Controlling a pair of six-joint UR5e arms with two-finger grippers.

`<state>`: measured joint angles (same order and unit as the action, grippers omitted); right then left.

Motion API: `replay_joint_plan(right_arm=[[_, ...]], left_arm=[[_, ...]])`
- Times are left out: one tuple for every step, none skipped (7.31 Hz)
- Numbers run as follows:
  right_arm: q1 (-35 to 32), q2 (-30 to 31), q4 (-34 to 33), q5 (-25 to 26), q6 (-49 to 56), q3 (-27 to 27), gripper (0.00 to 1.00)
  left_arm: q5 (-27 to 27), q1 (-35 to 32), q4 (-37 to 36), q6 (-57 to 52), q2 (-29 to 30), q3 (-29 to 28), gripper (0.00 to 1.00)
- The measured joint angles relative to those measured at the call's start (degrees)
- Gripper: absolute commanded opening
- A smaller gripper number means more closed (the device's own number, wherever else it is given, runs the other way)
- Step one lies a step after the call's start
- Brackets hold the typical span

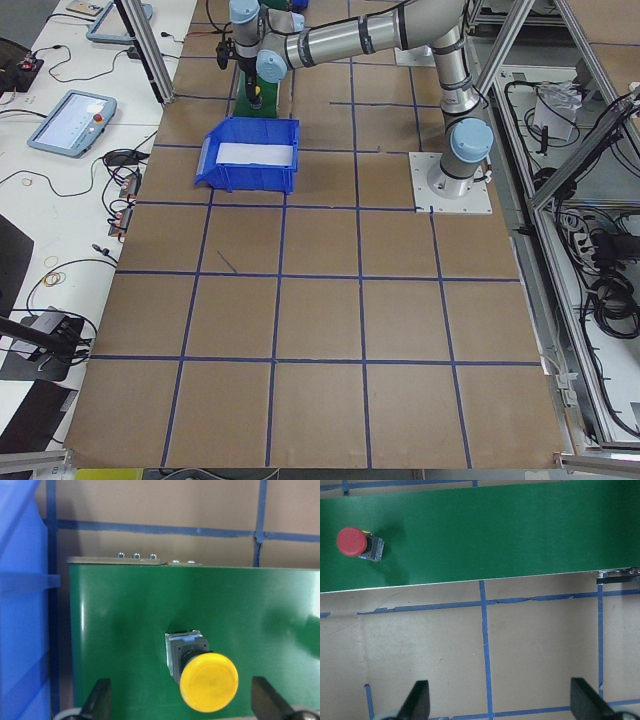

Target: Transport two buttons from left to right

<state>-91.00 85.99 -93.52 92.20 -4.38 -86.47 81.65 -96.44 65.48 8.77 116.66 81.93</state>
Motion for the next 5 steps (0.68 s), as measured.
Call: replay_joint_plan(right_arm=[[0.01, 0.03, 0.00, -0.02, -0.01, -0.01, 1.00], [-0.03, 0.04, 0.00, -0.06, -0.07, 0.00, 1.00], [-0.11, 0.05, 0.00, -0.08, -0.18, 0.01, 1.00], [-0.17, 0.06, 0.00, -0.08, -0.24, 0.01, 1.00], [-0.20, 0.06, 0.00, -0.09, -0.26, -0.03, 1.00]], left_arm=[[1.17, 0.22, 1.92, -0.24, -2.29, 0.25, 1.00], [3.19, 1.27, 5.49, -1.05, -5.07, 0.44, 1.00], [4.47, 3.75, 10.72, -3.02, -8.45, 0.51, 1.00], [5.28, 6.18, 16.69, -5.10, -12.28, 0.67, 1.00], [6.62, 7.48, 23.23, -6.63, -16.54, 0.92, 1.00]])
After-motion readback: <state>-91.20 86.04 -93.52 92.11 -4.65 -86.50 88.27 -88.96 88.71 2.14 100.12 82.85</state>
